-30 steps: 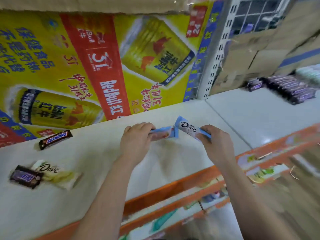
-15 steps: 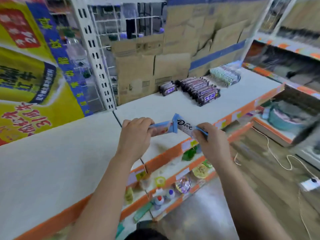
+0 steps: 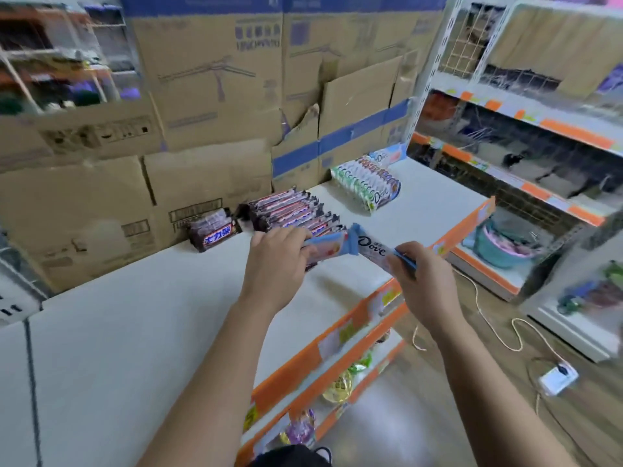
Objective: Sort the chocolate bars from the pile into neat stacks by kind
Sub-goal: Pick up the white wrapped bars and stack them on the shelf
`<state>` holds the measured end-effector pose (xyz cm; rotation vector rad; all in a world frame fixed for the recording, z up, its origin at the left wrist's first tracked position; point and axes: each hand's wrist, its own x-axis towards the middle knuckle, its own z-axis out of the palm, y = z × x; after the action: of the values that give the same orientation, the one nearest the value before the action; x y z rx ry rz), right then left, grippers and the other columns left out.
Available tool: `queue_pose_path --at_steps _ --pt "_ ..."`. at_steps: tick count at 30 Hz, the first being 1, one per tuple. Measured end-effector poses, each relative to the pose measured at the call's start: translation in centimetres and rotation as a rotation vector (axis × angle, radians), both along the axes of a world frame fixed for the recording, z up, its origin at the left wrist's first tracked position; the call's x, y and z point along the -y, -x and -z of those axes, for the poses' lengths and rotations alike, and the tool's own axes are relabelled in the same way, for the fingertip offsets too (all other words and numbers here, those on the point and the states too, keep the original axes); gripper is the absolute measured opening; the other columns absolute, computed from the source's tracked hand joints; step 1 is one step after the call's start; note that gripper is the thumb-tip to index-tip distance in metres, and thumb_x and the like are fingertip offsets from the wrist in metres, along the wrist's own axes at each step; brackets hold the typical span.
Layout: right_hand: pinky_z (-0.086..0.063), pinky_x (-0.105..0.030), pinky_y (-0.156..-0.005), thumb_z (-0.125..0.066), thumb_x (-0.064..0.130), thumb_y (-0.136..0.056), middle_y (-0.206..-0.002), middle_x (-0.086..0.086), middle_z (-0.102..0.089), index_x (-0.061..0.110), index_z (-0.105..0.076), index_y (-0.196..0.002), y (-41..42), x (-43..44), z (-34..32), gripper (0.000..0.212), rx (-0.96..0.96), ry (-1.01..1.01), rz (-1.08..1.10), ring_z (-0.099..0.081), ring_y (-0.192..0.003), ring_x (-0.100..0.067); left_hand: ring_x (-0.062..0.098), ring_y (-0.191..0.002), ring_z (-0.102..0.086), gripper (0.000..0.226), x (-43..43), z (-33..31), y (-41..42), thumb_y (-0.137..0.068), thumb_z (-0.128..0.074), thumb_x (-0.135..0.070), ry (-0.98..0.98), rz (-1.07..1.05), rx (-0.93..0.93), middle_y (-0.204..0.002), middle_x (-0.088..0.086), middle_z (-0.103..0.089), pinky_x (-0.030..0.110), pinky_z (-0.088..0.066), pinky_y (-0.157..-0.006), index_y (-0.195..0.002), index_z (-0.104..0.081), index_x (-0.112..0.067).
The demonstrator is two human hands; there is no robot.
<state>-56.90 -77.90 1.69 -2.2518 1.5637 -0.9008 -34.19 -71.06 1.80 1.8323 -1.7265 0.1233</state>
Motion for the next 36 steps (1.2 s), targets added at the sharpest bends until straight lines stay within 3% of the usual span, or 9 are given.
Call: queue_pose_path --at_steps 5,10,15,20,25,28,33,36 --pt "-0.03 -0.028 -0.063 -0.062 0.02 -0.089 -0.09 -0.003 -0.064 0.013 -0.064 -0.097 2.2 8.6 0.2 0.01 0.009 0.017 -0.026 -0.049 -0.078 -0.016 0.025 -0.085 -0.057 0.017 7.3 0.0 2.5 -0.089 -0.047 -0.031 -0.008 -0.009 0.025 -0.086 -0.004 -0.063 0.034 -0.023 -0.07 -0.092 -0.059 -0.019" --pt "-0.034 -0.03 -0.066 -0.061 0.022 -0.089 -0.093 -0.004 -0.065 0.015 -0.063 -0.097 3.6 17.1 0.8 0.011 0.004 0.019 -0.085 -0.055 -0.084 -0.024 0.025 -0.084 -0.055 0.012 13.2 -0.1 4.3 -0.091 -0.049 -0.026 -0.027 -0.069 0.056 -0.088 -0.003 -0.063 0.034 -0.022 -0.071 -0.094 -0.058 -0.019" --pt "-0.039 -0.033 -0.068 -0.063 0.019 -0.087 -0.092 -0.007 -0.066 0.012 -0.064 -0.095 4.8 26.2 1.3 0.01 0.046 0.05 -0.183 -0.057 -0.085 -0.028 0.027 -0.086 -0.055 0.009 19.6 0.4 6.7 -0.089 -0.052 -0.025 -0.038 -0.191 0.07 -0.087 0.0 -0.063 0.036 -0.028 -0.072 -0.093 -0.059 -0.02" --pt "-0.029 -0.028 -0.065 -0.064 0.015 -0.085 -0.092 -0.012 -0.066 0.007 -0.066 -0.095 6.3 35.9 1.8 0.012 0.036 0.099 -0.308 -0.056 -0.088 -0.031 0.027 -0.09 -0.056 0.009 25.0 0.8 10.6 -0.088 -0.053 -0.021 -0.059 -0.352 0.011 -0.09 -0.001 -0.064 0.039 -0.031 -0.075 -0.093 -0.061 -0.021" --pt "-0.037 -0.032 -0.063 -0.068 0.019 -0.082 -0.089 -0.009 -0.067 0.013 -0.069 -0.092 5.8 43.8 1.6 0.012 -0.05 0.066 -0.448 -0.057 -0.085 -0.029 0.024 -0.087 -0.054 0.007 28.7 0.3 13.8 -0.09 -0.056 -0.018 -0.087 -0.544 0.01 -0.086 -0.004 -0.063 0.035 -0.026 -0.074 -0.091 -0.061 -0.023" --pt "-0.047 -0.037 -0.066 -0.073 0.023 -0.076 -0.087 -0.006 -0.07 0.019 -0.072 -0.09 4.3 47.4 1.7 0.014 -0.126 0.064 -0.573 -0.06 -0.082 -0.031 0.023 -0.085 -0.055 0.007 30.3 0.1 14.9 -0.09 -0.055 -0.02 -0.077 -0.62 0.007 -0.085 -0.006 -0.063 0.034 -0.024 -0.072 -0.089 -0.06 -0.025" --pt "-0.047 -0.037 -0.071 -0.074 0.025 -0.075 -0.088 -0.006 -0.073 0.029 -0.074 -0.097 2.5 50.5 2.4 0.023 -0.178 0.083 -0.686 -0.057 -0.081 -0.034 0.023 -0.089 -0.057 0.008 31.7 0.1 15.8 -0.09 -0.054 -0.024 -0.086 -0.725 -0.019 -0.089 -0.005 -0.065 0.038 -0.031 -0.077 -0.092 -0.061 -0.026" --pt "-0.047 -0.038 -0.073 -0.075 0.022 -0.073 -0.086 -0.007 -0.073 0.023 -0.074 -0.094 1.5 51.3 2.5 0.021 -0.127 0.075 -0.716 -0.056 -0.083 -0.033 0.022 -0.09 -0.056 0.012 32.3 0.2 15.9 -0.089 -0.05 -0.03 -0.082 -0.768 -0.046 -0.091 -0.005 -0.065 0.035 -0.027 -0.076 -0.092 -0.062 -0.027"
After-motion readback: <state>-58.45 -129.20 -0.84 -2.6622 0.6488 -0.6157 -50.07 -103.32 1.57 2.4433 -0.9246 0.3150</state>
